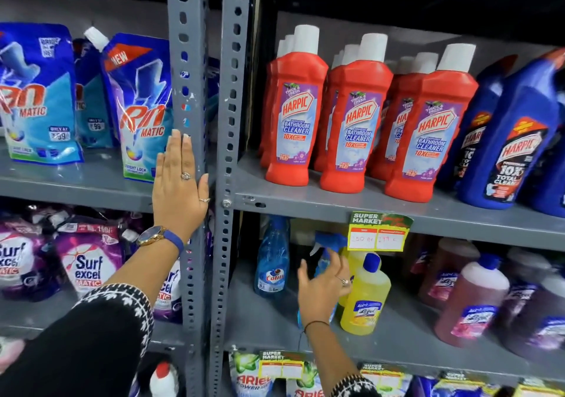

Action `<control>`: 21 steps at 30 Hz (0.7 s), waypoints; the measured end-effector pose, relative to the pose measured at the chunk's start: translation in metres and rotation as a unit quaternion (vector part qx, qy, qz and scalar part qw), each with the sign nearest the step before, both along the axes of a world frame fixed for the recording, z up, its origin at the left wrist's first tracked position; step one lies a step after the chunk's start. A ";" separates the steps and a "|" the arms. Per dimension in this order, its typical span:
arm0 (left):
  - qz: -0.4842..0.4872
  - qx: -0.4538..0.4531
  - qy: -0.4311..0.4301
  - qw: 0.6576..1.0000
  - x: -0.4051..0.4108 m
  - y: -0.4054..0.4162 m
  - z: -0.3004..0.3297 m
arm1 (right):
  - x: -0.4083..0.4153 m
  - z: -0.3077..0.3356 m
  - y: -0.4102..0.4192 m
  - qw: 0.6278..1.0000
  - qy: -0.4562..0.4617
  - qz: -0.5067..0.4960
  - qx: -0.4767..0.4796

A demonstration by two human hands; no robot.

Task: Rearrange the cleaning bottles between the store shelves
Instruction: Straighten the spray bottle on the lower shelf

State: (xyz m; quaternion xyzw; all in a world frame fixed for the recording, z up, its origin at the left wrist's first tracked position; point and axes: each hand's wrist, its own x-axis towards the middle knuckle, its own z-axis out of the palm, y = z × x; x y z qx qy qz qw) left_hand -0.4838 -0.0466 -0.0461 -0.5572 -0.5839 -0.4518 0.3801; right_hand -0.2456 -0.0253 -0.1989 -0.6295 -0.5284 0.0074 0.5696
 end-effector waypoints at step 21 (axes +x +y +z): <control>0.002 0.023 0.013 1.000 -0.006 0.005 -0.004 | -0.032 -0.010 -0.001 0.970 0.036 0.110 -0.215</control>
